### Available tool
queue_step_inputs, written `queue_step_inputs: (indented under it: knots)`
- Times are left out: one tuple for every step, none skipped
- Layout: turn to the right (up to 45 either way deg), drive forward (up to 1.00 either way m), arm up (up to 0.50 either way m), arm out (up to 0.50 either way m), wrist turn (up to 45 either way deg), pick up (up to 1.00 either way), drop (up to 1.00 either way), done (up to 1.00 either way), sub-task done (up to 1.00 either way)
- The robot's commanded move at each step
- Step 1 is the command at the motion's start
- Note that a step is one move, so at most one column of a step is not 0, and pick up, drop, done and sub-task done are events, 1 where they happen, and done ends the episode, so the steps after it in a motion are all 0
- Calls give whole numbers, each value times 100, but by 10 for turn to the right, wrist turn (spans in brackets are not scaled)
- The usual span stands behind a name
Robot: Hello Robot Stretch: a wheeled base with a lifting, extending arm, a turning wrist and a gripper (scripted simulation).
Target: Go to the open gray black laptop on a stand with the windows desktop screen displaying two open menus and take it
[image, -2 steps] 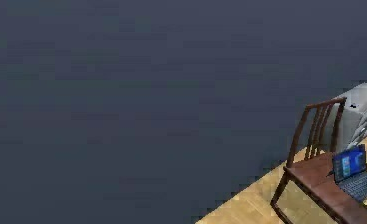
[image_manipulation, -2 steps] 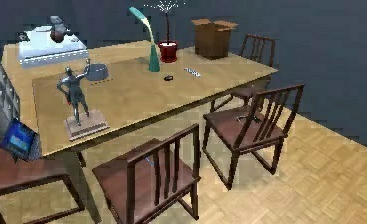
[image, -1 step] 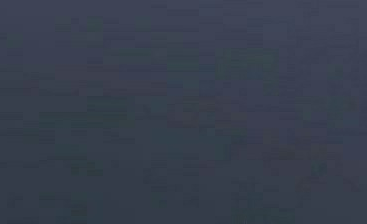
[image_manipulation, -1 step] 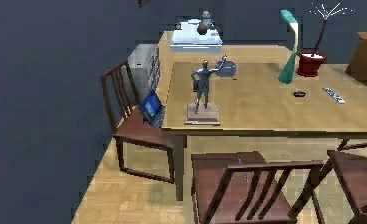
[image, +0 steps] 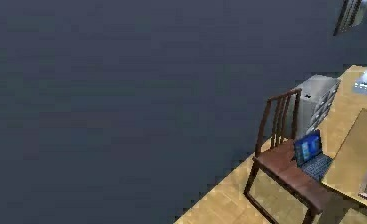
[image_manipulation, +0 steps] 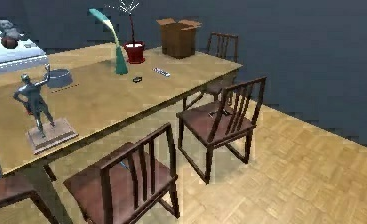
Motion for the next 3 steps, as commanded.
queue_step_inputs:
  knots:
    - [150, 0, 0, 0, 0, 0, 0, 0, 0]
    - [30, 0, 0, 0, 0, 0, 0, 0, 0]
    - [0, 100, 0, 0, 0, 0, 0, 0, 0]
